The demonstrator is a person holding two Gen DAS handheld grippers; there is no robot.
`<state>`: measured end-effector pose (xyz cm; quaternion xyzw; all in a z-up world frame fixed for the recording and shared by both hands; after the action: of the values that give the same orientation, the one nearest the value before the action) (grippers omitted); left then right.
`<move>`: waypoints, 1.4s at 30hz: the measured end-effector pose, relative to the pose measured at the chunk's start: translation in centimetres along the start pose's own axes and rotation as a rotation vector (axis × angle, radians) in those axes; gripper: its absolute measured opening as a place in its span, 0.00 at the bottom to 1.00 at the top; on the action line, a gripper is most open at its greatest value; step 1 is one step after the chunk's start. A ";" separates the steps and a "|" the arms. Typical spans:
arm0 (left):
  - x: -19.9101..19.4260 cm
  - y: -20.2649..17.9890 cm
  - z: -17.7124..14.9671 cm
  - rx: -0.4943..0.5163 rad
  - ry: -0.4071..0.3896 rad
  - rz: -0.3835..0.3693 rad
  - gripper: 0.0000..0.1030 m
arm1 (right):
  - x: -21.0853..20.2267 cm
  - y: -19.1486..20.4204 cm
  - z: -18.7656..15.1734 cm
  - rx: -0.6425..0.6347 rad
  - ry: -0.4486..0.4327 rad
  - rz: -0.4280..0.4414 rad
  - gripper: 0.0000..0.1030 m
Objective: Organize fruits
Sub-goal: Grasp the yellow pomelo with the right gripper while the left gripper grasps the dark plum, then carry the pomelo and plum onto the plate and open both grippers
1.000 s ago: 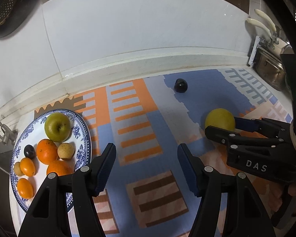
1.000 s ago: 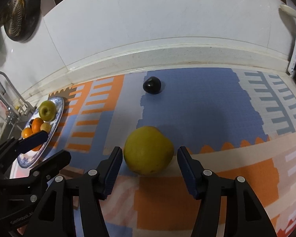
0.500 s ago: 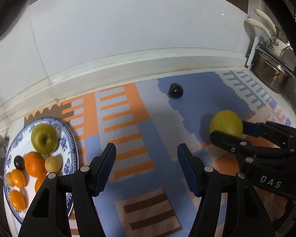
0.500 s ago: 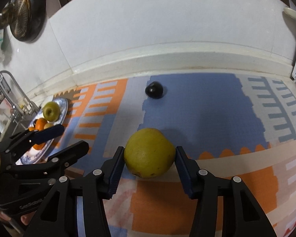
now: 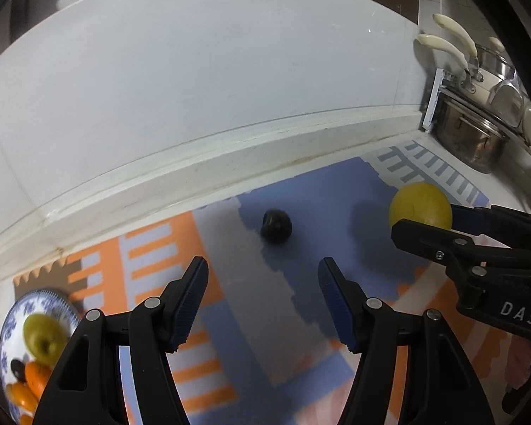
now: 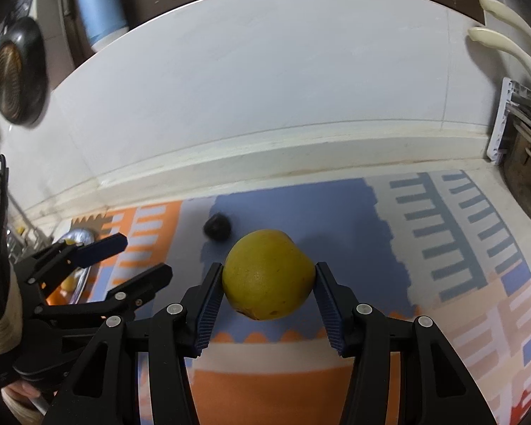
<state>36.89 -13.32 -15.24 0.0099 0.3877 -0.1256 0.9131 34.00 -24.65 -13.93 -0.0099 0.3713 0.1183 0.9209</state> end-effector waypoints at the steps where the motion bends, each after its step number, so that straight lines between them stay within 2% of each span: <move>1: 0.4 -0.1 0.2 0.000 0.003 -0.002 0.61 | 0.2 -0.3 0.2 0.005 0.000 -0.005 0.51; 13: 5.5 -1.2 1.5 0.023 0.039 -0.007 0.60 | 2.8 -2.9 1.6 0.025 0.005 -0.050 0.51; 18: 7.1 -1.6 1.6 0.039 0.066 0.003 0.50 | 3.6 -3.9 1.8 0.038 0.009 -0.054 0.51; 24: 7.9 -1.7 1.4 0.027 0.091 -0.004 0.29 | 4.2 -4.4 1.9 0.045 0.009 -0.060 0.51; 25: 8.0 -1.7 1.4 0.030 0.086 0.000 0.27 | 4.1 -4.3 1.9 0.046 0.009 -0.061 0.51; 33: 6.3 -1.5 1.8 -0.003 0.067 -0.036 0.27 | 3.8 -4.0 1.9 0.038 0.003 -0.056 0.51; 42: 1.8 -1.2 2.3 -0.021 0.001 -0.028 0.27 | 1.4 -2.1 2.0 0.012 -0.027 -0.020 0.51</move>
<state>39.47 -15.16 -14.80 -0.0049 0.3896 -0.1341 0.9111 36.82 -26.22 -13.64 -0.0064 0.3594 0.1071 0.9270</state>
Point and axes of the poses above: each gripper's, at about its wrist camera, not at the fingertips, and x roughly the way its jaws point, y to its left, z to its top, the point moved 9 cm from there along x, roughly the way its jaws point, and after that the axes turned 9 degrees about -x, right-handed, at the moved point
